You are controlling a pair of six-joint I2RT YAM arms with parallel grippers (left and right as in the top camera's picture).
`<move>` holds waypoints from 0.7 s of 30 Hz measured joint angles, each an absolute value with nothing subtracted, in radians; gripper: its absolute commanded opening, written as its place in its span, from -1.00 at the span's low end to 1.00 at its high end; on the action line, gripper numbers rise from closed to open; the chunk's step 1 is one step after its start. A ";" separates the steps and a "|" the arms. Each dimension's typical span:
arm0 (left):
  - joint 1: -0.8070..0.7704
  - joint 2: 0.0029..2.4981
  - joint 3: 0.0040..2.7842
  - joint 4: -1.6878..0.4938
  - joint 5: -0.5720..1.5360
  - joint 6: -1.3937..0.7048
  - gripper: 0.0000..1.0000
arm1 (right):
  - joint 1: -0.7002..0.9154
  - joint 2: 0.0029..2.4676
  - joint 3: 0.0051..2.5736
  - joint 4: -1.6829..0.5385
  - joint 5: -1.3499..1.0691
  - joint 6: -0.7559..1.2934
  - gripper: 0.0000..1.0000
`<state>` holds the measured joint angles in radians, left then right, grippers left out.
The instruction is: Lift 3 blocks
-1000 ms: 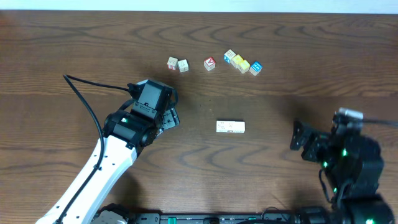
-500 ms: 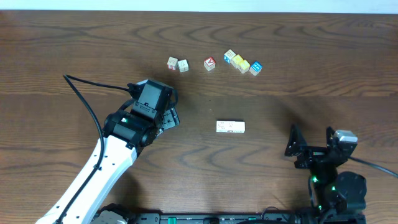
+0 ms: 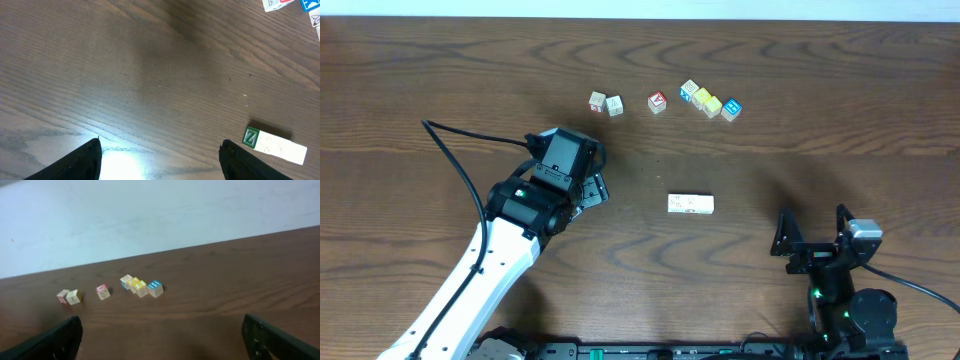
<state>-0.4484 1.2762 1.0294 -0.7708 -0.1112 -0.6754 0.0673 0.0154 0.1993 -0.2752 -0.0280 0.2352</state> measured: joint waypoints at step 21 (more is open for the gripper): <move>-0.448 1.276 1.029 -0.771 -0.111 -0.675 0.51 | 0.067 0.011 0.026 0.034 -0.054 0.148 0.98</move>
<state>-0.4484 1.2762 1.0294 -0.7708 -0.1112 -0.6754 0.0669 0.0109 0.0257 0.0338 -0.0536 0.1478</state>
